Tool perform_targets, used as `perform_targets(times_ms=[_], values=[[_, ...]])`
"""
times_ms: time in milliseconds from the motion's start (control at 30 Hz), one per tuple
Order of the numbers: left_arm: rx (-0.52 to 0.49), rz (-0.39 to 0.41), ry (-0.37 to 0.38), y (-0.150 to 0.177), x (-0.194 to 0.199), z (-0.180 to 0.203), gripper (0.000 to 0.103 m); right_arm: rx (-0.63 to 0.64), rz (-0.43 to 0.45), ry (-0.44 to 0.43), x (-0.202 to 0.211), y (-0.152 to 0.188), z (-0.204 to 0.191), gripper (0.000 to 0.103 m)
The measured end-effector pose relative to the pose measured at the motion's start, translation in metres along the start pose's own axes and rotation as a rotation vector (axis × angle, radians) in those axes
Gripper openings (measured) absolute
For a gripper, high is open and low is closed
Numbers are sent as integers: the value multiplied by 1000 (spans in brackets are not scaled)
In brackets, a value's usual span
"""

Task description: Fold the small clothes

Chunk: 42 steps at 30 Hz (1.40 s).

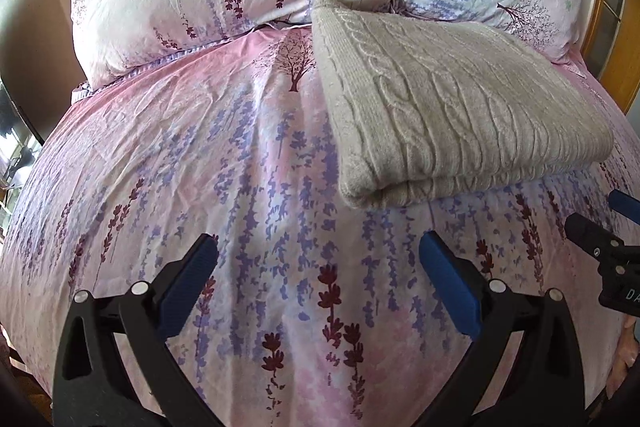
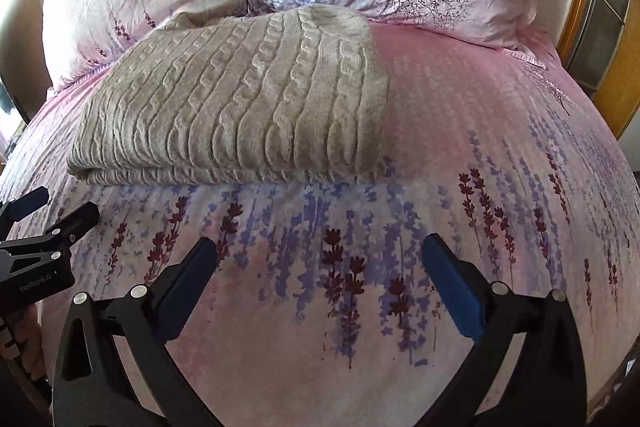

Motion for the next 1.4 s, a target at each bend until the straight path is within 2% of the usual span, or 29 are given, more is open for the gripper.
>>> perform_targets(times_ms=[167, 633, 1400], values=[[32, -17, 34, 1, -3, -4, 101, 3, -14, 16, -2, 1, 0, 102], [6, -18, 55, 2, -3, -1, 101, -27, -17, 39, 0, 3, 0, 102], [3, -18, 59, 2, -3, -1, 101, -27, -17, 39, -1, 3, 0, 102]])
Point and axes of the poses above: each gripper's, at about its wrist camera, not at the fingertips, and x roughly against the way its jaws point, z to its right, y to its underside, the point moved 5 cm from there along -x, roughly the way its jaws point, and after that the axes turned 1 degree about z, right-handed, at the moved point
